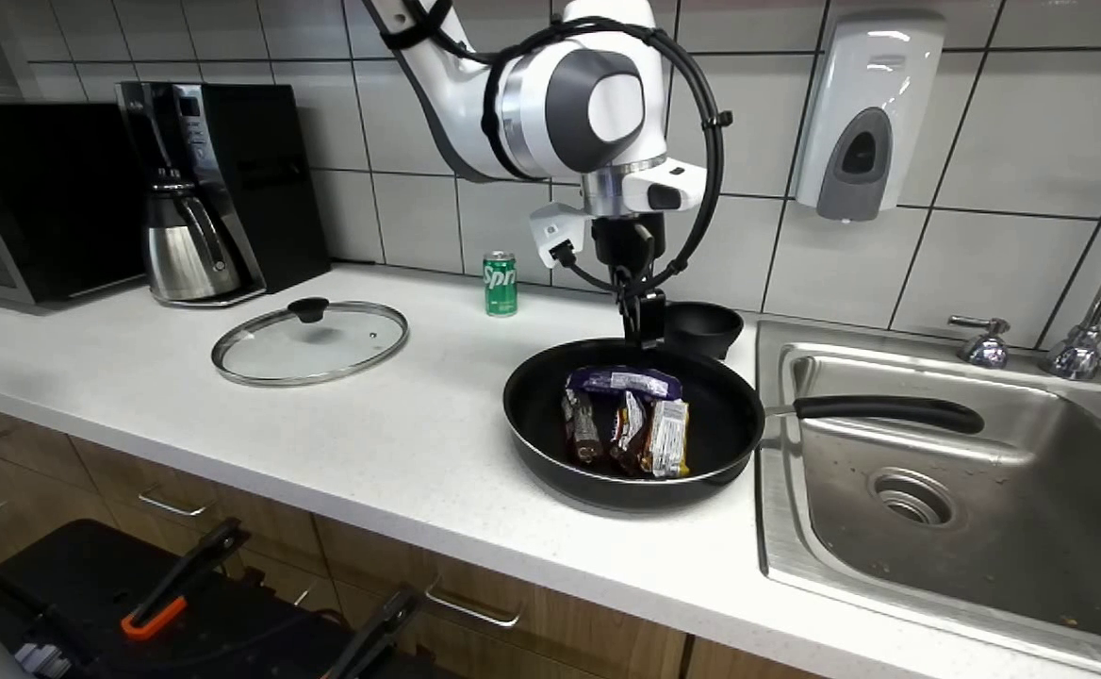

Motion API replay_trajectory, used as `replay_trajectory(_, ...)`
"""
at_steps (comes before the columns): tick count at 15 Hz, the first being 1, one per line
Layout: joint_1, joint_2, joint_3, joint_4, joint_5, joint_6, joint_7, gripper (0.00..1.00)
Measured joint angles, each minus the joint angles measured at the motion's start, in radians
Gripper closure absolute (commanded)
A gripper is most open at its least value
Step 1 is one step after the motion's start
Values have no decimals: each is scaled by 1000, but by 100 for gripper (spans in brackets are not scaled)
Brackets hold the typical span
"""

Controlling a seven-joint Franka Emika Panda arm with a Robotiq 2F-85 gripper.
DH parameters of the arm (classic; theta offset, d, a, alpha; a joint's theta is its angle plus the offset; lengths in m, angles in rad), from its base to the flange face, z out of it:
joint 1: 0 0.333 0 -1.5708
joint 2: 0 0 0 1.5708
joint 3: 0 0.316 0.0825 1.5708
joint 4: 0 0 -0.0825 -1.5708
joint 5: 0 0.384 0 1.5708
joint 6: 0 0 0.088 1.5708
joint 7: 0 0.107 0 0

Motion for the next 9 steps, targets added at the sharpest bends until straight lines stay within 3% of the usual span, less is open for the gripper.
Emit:
replay_trajectory(1, 9, -14, -4, -6, -12, -1, 0, 0)
replay_trajectory(5, 42, -103, 2, -59, -62, -3, -5, 0)
replay_trajectory(9, 47, -219, 55, -154, -74, -3, -70, 0)
